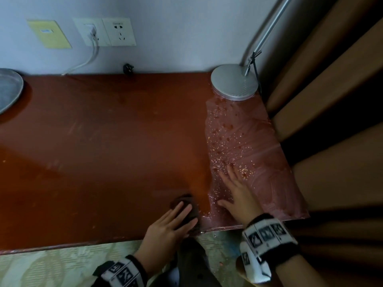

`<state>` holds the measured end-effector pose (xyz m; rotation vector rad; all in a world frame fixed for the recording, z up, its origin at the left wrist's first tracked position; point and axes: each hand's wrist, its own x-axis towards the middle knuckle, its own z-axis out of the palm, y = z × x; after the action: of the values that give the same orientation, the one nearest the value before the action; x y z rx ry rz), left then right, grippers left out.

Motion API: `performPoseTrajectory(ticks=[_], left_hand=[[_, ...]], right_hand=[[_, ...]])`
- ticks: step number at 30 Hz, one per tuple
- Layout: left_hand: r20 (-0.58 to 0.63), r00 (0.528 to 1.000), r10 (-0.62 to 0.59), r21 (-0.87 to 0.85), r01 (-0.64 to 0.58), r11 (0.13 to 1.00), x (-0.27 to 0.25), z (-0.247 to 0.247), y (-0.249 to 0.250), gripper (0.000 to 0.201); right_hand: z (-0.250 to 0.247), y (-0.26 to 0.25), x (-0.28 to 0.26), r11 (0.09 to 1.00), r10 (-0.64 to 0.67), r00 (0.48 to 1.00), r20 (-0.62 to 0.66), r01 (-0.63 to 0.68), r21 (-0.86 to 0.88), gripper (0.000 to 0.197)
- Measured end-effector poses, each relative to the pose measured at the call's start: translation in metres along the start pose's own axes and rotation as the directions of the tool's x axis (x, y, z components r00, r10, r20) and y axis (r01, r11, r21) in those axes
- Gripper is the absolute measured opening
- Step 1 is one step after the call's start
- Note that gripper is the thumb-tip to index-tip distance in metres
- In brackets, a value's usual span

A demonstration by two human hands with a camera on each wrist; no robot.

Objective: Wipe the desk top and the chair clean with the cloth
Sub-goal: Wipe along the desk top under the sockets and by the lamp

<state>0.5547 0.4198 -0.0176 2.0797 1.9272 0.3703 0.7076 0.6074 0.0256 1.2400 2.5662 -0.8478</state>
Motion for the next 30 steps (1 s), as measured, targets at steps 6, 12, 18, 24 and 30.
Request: performPoseTrajectory(ticks=[6, 12, 18, 24, 30], left_hand=[[0.071, 0.971, -0.23, -0.254, 0.24, 0.937, 0.001, -0.022, -0.002, 0.091], [0.173, 0.939, -0.297, -0.385, 0.342, 0.857, 0.003, -0.03, -0.022, 0.107], [0.259, 0.916, -0.308, -0.163, 0.355, 0.92, 0.016, -0.039, -0.022, 0.093], [0.301, 0.88, -0.367, -0.101, 0.412, 0.906, 0.024, -0.037, -0.015, 0.079], [0.33, 0.864, -0.381, -0.045, 0.418, 0.907, 0.029, -0.039, -0.014, 0.079]], right_hand=[[0.053, -0.056, -0.038, 0.95, -0.298, 0.954, -0.011, 0.298, 0.089, 0.068], [0.097, -0.076, -0.029, 0.934, -0.325, 0.942, -0.082, 0.306, -0.183, 0.059], [0.084, -0.019, -0.041, 0.919, -0.325, 0.909, -0.262, 0.239, -0.313, 0.065], [0.083, -0.025, -0.045, 0.966, -0.176, 0.93, -0.322, 0.101, -0.238, 0.087], [0.09, -0.002, -0.047, 0.905, -0.389, 0.867, -0.313, 0.297, -0.303, 0.072]])
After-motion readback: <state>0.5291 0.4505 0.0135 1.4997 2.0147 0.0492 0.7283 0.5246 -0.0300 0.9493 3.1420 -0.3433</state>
